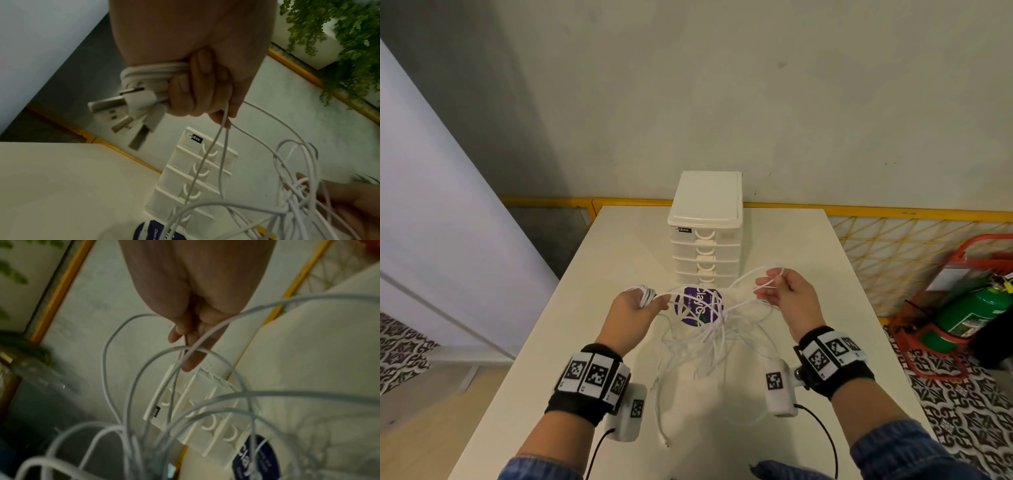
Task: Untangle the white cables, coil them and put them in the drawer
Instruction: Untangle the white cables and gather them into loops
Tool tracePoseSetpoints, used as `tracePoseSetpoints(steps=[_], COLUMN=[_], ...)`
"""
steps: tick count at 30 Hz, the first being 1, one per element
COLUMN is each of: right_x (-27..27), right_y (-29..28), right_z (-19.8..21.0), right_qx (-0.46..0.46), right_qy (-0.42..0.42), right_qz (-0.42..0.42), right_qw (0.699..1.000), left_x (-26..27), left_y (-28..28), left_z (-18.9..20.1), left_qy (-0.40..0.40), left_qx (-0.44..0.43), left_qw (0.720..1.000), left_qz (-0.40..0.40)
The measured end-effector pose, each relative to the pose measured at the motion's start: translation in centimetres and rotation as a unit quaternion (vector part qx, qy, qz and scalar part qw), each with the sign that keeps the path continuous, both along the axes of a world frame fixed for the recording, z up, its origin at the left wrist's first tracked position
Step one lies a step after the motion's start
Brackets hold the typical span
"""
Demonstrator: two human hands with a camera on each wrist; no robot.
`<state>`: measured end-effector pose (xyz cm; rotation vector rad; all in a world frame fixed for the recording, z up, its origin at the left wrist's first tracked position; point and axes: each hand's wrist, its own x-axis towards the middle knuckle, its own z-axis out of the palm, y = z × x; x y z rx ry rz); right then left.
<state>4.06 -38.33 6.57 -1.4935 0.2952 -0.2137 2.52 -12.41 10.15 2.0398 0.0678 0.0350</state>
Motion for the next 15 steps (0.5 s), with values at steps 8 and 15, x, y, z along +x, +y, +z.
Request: tracePoseSetpoints(steps=[8, 15], right_x=[0.1, 0.0], right_y=[1.2, 2.3], right_z=[-0.2, -0.3], right_qx=[-0.053, -0.216], right_qy=[0.047, 0.083], right_qz=[0.121, 0.291], right_qw=[0.99, 0.928], left_x=[0.5, 0.7], left_y=[-0.8, -2.1], left_z=[0.1, -0.1], left_qy=[0.038, 0.043], left_qx=[-0.033, -0.06], left_qw=[0.999, 0.997], left_qz=[-0.002, -0.007])
